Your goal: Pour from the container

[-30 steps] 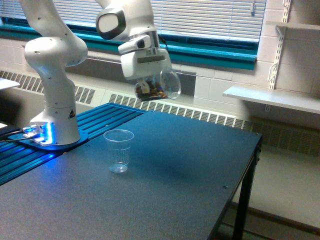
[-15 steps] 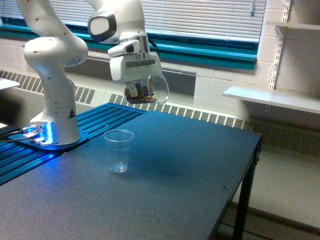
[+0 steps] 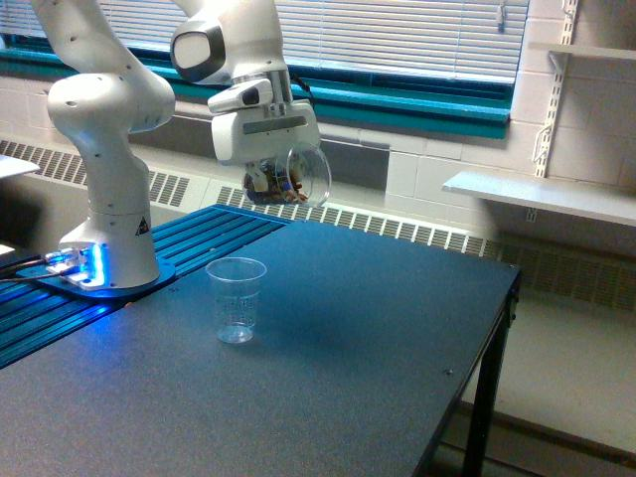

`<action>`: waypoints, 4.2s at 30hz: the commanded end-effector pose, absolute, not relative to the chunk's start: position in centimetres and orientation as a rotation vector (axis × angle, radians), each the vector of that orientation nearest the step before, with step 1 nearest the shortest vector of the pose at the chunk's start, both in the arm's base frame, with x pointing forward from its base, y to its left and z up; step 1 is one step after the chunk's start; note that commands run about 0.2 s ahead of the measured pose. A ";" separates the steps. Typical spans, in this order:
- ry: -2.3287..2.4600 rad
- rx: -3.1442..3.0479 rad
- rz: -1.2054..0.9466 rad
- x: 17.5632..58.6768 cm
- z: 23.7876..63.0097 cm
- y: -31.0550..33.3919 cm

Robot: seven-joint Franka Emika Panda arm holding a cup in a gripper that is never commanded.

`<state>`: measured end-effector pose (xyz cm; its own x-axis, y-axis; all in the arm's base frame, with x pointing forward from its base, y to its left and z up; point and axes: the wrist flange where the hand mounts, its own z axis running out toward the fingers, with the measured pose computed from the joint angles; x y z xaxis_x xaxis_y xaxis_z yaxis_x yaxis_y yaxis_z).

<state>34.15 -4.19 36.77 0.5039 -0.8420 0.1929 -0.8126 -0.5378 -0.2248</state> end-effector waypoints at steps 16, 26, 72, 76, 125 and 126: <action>1.471 -2.656 -0.336 31.7 36.1 -4.8; 1.504 -2.646 -0.343 31.1 37.2 -6.4; 1.543 -2.630 -0.311 31.3 39.6 -6.4; 1.563 -2.621 -0.312 30.8 39.7 -6.7; 1.622 -2.529 -0.145 27.8 37.0 -5.5; 1.627 -2.524 -0.146 27.8 37.1 -5.6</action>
<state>28.59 -5.85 38.06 0.4263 -0.9040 0.0316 -0.8872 -0.4247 -0.1804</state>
